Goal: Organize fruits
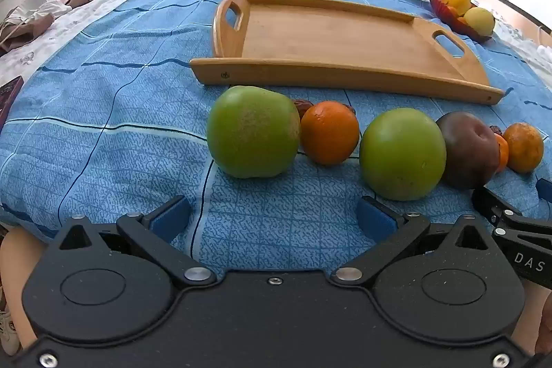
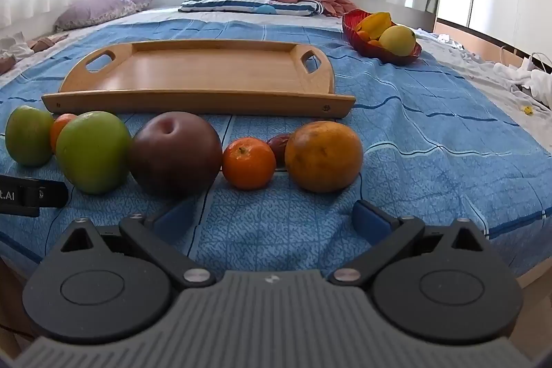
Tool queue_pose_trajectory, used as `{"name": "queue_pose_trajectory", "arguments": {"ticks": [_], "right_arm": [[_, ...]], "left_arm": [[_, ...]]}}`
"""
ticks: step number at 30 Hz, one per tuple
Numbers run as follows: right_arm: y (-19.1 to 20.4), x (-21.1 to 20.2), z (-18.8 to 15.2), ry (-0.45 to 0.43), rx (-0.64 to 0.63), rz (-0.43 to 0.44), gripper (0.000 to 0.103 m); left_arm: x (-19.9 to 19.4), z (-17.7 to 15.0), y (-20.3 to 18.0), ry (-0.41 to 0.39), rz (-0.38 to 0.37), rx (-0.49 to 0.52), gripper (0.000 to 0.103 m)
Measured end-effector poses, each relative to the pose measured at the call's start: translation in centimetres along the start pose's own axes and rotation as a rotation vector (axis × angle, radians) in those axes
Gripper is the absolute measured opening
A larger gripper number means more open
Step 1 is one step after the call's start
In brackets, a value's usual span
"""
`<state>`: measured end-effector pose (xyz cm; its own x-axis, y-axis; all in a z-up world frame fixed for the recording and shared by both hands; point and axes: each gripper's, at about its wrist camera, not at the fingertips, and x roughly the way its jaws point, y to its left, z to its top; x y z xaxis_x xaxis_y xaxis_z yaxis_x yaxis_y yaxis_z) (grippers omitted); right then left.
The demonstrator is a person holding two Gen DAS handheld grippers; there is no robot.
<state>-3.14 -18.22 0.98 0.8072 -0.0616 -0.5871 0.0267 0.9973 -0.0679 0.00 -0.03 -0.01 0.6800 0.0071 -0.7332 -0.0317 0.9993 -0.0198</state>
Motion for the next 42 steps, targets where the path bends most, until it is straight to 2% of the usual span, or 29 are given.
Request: {"name": "queue_pose_trajectory", "arguments": {"ticks": [19,42], "right_arm": [[0.30,0.16,0.87,0.012,-0.049,0.000,0.103],[0.26,0.61,0.70,0.029,-0.048,0.007,0.103]], "left_arm": [[0.09,0.14,-0.30,0.009,0.003,0.004,0.103],[0.08,0.13,-0.37,0.009,0.005,0.006,0.103]]}}
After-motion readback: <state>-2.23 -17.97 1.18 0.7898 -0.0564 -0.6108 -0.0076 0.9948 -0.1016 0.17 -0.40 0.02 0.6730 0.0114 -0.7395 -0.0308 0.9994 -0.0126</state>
